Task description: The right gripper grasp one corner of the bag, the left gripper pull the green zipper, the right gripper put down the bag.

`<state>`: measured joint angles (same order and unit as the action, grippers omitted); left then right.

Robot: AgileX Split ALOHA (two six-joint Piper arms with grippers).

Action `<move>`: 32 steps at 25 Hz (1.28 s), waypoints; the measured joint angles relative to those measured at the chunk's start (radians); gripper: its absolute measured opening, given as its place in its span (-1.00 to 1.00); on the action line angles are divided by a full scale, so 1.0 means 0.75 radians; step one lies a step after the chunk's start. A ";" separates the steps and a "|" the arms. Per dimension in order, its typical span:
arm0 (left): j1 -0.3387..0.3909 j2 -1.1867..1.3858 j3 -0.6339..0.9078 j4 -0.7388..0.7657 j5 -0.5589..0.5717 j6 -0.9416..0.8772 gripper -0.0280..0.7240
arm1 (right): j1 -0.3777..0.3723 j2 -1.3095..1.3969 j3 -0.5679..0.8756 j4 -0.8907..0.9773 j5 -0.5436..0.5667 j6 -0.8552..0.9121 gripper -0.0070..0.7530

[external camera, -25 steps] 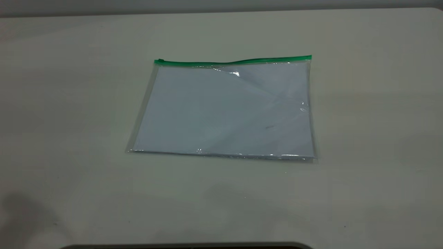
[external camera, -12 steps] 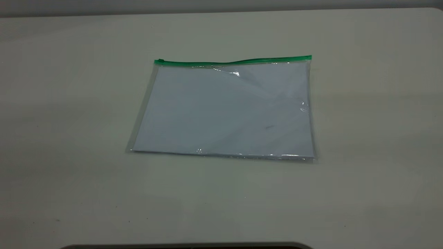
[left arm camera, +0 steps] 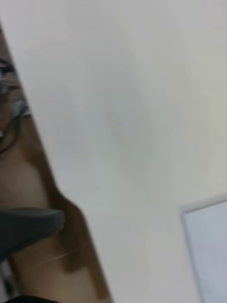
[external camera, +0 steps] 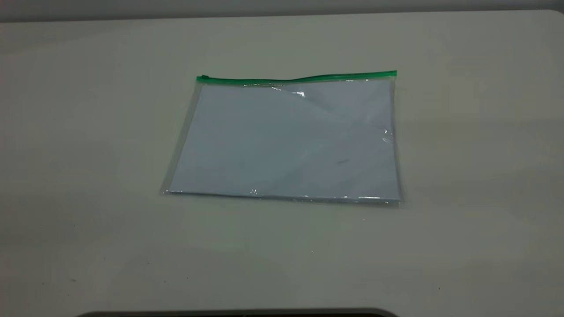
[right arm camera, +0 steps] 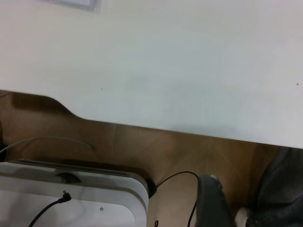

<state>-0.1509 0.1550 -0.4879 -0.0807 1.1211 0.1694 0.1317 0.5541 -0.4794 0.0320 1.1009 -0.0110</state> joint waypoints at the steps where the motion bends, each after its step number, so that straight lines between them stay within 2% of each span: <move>1: 0.000 -0.038 0.000 0.000 0.003 0.000 0.18 | 0.000 -0.008 0.000 0.000 0.000 0.000 0.33; 5: 0.010 -0.157 0.000 0.000 0.012 -0.004 0.18 | -0.053 -0.136 0.002 0.003 -0.002 0.000 0.30; 8: 0.089 -0.214 0.000 -0.001 0.021 -0.004 0.18 | -0.112 -0.308 0.002 0.003 0.001 0.001 0.29; 13: 0.210 -0.232 0.000 0.000 0.024 -0.004 0.18 | -0.122 -0.638 0.002 0.003 0.016 0.001 0.29; 16: 0.216 -0.232 0.000 0.000 0.024 -0.004 0.18 | -0.126 -0.755 0.002 0.003 0.027 0.001 0.29; 32: 0.185 -0.232 0.000 0.000 0.024 -0.004 0.18 | -0.140 -0.760 0.002 0.003 0.030 0.004 0.29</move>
<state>-0.0120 -0.0189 -0.4879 -0.0808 1.1391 0.1662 0.0269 -0.0158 -0.4782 0.0342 1.1231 -0.0084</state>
